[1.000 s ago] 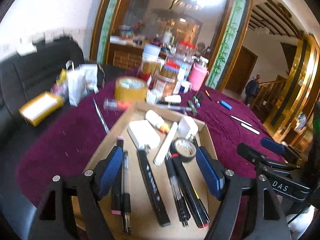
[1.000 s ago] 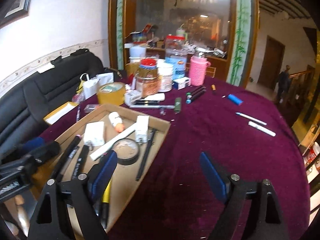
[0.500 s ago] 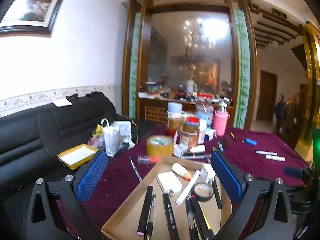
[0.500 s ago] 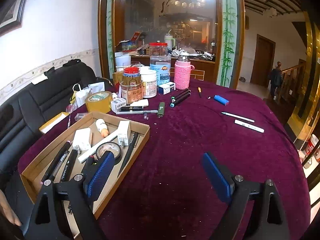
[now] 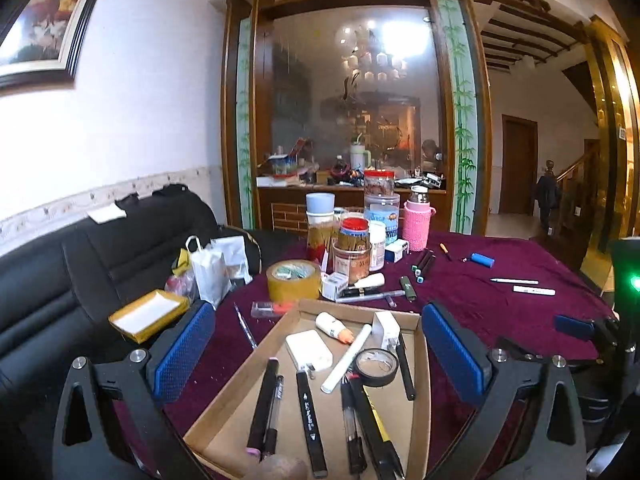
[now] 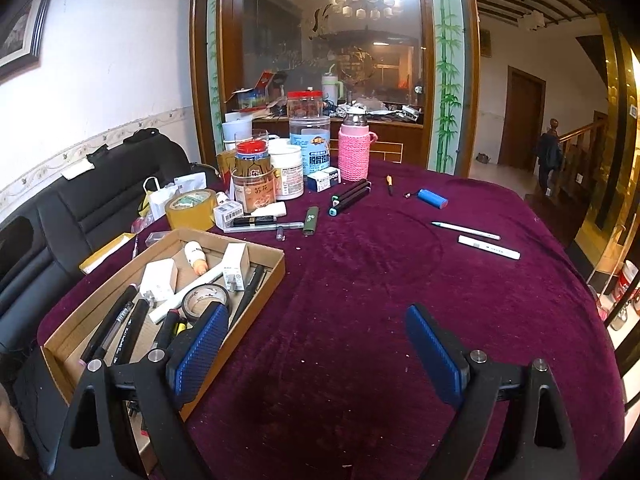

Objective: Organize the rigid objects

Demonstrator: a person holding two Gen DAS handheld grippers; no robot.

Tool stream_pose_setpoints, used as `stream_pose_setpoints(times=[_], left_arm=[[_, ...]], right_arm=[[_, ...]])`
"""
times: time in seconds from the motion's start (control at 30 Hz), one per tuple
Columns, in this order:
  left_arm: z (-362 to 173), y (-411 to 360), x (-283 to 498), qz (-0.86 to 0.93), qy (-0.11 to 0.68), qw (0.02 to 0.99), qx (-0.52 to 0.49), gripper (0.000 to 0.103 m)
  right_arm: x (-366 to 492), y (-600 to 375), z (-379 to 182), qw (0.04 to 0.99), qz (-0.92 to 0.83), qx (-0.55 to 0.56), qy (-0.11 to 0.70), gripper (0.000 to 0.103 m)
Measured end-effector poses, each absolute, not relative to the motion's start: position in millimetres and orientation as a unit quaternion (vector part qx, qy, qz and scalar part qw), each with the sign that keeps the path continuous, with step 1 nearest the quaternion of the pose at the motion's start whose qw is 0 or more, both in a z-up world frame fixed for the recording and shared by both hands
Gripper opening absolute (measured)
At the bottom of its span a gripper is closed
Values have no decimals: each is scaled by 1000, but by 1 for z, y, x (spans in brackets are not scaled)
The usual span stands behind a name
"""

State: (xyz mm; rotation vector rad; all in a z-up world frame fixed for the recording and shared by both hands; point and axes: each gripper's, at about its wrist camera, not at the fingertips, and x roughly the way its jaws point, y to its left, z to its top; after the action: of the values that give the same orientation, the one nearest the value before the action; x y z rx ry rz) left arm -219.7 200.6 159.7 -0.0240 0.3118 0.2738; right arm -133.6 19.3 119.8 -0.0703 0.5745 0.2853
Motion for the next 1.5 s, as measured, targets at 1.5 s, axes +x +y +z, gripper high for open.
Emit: stream_pose_setpoints(times=[1.5], left_arm=[[119,204,-181,191,257,947,-3,103]], right_arm=[[-148,49,93,961,104,-128,221,102]])
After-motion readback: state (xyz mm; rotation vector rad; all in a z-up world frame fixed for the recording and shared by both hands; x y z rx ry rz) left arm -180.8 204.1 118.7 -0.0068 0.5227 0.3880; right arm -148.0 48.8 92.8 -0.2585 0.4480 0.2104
